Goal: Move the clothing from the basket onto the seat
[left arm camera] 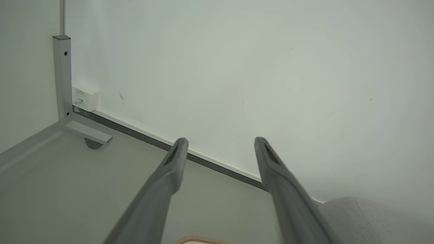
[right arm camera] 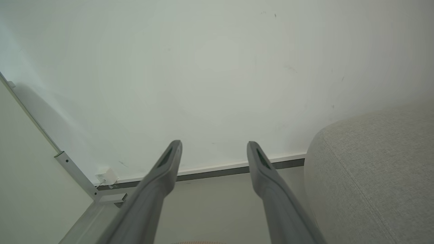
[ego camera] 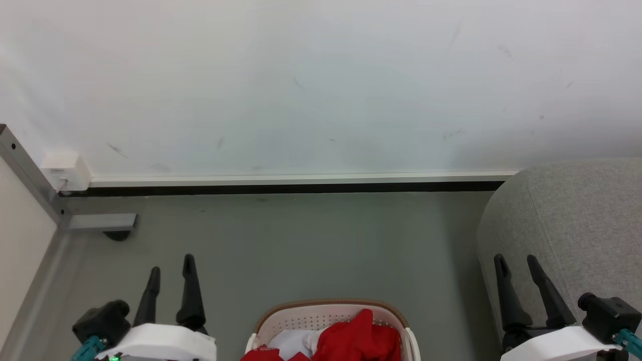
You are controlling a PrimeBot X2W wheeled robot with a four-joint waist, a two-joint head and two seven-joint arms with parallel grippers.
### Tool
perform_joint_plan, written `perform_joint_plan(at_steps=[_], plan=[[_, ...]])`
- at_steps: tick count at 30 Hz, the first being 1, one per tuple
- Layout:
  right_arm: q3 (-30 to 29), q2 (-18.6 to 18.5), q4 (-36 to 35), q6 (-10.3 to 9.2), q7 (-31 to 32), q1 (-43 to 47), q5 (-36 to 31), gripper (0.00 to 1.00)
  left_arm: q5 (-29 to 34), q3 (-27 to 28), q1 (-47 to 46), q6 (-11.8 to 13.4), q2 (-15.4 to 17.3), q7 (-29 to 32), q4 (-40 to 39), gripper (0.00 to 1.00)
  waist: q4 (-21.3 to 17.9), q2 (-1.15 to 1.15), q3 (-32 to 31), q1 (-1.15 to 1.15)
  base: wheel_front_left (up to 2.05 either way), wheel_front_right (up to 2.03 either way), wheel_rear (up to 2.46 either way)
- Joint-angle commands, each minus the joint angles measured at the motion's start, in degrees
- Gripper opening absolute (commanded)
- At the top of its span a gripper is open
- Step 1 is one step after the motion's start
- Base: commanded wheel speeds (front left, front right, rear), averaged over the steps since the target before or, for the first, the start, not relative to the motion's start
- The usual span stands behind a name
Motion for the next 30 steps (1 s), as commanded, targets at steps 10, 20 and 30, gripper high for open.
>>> perform_joint_plan(at_steps=[10,20,30], plan=[[0.64,0.23,0.67,-0.08,-1.88,-1.29,-5.98,1.0,6.52,-0.85,-0.45,1.17,0.53,-1.98,-0.68,1.0,-0.12,0.0,-0.16,0.0,0.0,0.0,0.0],[1.41,0.31,0.88,-0.09,-2.99,-1.6,-10.09,1.0,10.96,-1.27,-0.54,1.87,0.57,-3.24,-0.61,1.0,-0.19,0.0,-0.24,0.0,0.0,0.0,0.0],[2.0,0.2,0.64,-0.1,-4.04,-1.62,-13.65,1.0,14.95,-1.88,-0.53,2.95,0.62,-4.3,-0.85,1.0,-0.17,0.0,-0.36,0.0,0.0,0.0,0.0]])
